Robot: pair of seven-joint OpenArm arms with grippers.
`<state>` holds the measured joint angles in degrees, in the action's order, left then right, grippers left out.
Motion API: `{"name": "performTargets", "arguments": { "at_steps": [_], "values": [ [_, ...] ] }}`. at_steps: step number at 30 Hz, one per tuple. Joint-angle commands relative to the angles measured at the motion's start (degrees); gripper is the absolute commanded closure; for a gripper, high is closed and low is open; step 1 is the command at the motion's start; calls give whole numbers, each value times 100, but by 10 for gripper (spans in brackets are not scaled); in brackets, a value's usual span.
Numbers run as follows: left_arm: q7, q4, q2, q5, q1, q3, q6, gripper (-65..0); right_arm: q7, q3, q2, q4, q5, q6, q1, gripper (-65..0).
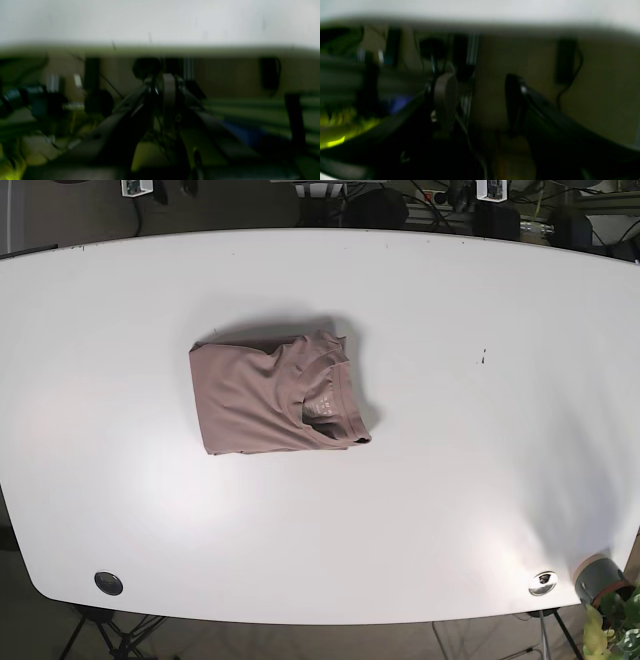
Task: Fold the T-shirt properly
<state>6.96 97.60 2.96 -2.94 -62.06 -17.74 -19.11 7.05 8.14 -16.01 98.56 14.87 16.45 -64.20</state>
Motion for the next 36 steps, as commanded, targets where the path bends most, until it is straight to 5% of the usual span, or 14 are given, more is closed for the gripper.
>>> {"name": "performTargets", "arguments": {
  "at_steps": [1, 11, 24, 36],
  "values": [
    [126, -428, -2, -36, -57, -24, 26, -36, 38, -177, -30, -463, 20, 12, -98, -290],
    [126, -2442, -63, 8, 1024, -24, 26, -35, 47, -924, -3, -2599, 3, -32, 1071, -290],
    [143, -5703, -679, -1, 3046, 2, 34, -33, 29, -1443, -30, -4314, -6, -49, 2574, -290],
    [143, -7338, -846, 43, 4329, 46, 289, 0, 29, -1865, -21, -5536, -6, -40, 3550, -290]
  ]
}}
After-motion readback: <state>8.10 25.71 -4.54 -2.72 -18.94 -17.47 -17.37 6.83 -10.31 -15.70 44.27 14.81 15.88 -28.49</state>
